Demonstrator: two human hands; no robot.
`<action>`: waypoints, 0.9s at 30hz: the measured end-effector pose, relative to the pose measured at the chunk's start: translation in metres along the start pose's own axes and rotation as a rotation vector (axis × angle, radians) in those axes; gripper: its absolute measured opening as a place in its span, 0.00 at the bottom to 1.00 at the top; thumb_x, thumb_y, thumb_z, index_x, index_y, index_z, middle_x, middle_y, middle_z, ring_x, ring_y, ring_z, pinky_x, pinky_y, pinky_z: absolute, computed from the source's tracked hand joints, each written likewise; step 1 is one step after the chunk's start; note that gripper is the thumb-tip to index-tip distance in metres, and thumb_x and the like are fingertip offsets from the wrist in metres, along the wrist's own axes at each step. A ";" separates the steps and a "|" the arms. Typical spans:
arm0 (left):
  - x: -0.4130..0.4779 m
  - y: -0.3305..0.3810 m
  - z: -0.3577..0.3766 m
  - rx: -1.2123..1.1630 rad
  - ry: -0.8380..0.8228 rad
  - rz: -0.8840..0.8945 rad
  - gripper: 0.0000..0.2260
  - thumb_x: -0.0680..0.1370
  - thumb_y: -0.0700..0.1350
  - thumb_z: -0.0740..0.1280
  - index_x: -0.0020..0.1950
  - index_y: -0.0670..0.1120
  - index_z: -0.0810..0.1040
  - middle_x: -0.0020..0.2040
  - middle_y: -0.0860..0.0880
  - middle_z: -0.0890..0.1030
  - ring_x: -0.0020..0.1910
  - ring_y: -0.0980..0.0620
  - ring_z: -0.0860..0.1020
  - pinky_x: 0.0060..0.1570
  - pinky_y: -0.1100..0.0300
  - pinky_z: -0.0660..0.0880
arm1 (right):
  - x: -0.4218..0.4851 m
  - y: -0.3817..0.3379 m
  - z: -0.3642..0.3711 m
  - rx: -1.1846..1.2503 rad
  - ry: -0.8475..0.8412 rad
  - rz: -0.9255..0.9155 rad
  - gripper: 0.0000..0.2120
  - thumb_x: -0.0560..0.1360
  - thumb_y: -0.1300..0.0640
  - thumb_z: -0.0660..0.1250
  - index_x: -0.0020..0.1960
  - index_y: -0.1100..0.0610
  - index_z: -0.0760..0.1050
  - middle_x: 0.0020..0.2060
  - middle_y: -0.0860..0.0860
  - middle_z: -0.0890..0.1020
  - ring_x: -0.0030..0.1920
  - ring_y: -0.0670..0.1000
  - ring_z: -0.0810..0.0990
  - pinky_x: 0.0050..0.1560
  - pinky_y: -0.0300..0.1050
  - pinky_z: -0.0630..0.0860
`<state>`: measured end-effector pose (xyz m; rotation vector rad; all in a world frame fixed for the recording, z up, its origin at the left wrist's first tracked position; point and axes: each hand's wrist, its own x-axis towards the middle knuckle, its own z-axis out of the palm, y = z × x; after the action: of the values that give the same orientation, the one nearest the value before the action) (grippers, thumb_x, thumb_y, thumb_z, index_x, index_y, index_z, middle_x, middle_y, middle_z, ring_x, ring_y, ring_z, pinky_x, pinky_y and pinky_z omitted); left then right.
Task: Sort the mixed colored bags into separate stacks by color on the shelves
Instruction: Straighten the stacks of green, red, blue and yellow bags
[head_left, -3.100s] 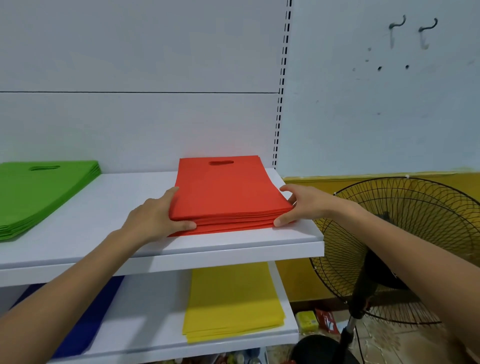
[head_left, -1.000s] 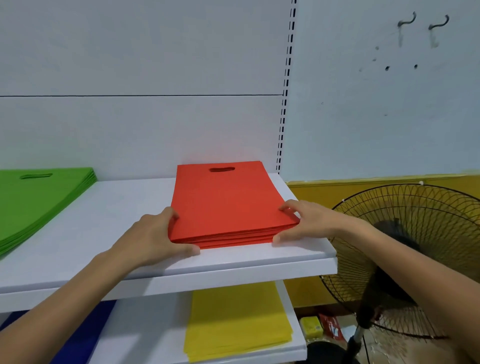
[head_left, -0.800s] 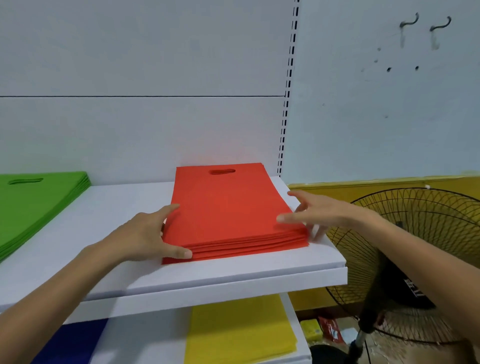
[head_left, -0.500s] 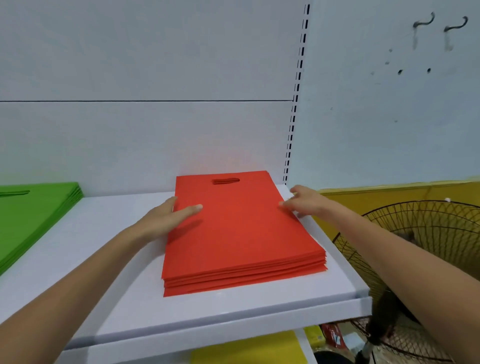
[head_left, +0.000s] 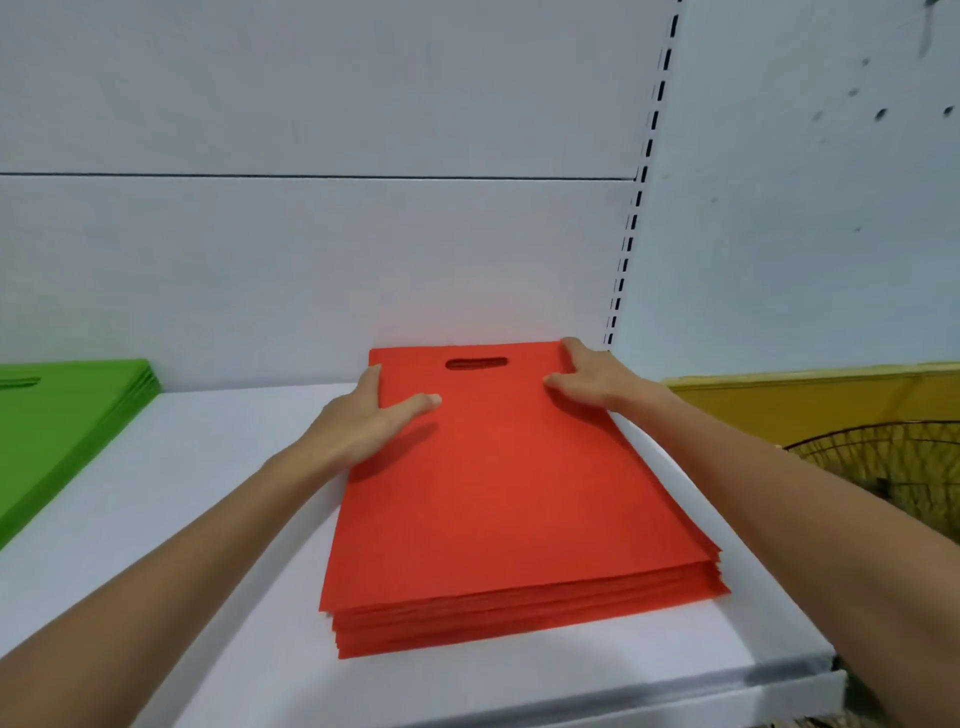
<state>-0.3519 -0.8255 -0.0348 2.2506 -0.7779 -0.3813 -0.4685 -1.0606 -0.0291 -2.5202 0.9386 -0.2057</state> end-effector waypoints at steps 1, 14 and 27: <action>0.002 0.001 0.001 -0.023 0.011 -0.002 0.39 0.72 0.64 0.63 0.77 0.51 0.51 0.74 0.51 0.62 0.72 0.49 0.62 0.65 0.57 0.60 | 0.002 0.000 0.003 -0.009 0.019 -0.013 0.26 0.77 0.49 0.60 0.71 0.58 0.59 0.65 0.59 0.72 0.65 0.58 0.71 0.62 0.46 0.67; -0.011 0.000 0.003 0.214 0.025 -0.078 0.44 0.66 0.72 0.58 0.76 0.52 0.51 0.70 0.44 0.68 0.70 0.41 0.62 0.66 0.50 0.63 | -0.011 0.023 -0.009 0.238 0.026 0.135 0.25 0.78 0.45 0.58 0.68 0.60 0.65 0.66 0.58 0.71 0.61 0.57 0.75 0.60 0.47 0.72; -0.046 0.005 0.000 0.059 -0.019 -0.094 0.42 0.68 0.68 0.63 0.74 0.46 0.57 0.71 0.45 0.66 0.69 0.44 0.66 0.62 0.55 0.64 | -0.067 0.012 -0.025 0.322 -0.147 0.166 0.15 0.79 0.49 0.59 0.55 0.61 0.65 0.45 0.56 0.75 0.41 0.53 0.77 0.43 0.45 0.76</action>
<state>-0.3895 -0.7995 -0.0293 2.3478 -0.7038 -0.4299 -0.5335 -1.0338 -0.0108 -2.1225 0.9655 -0.1076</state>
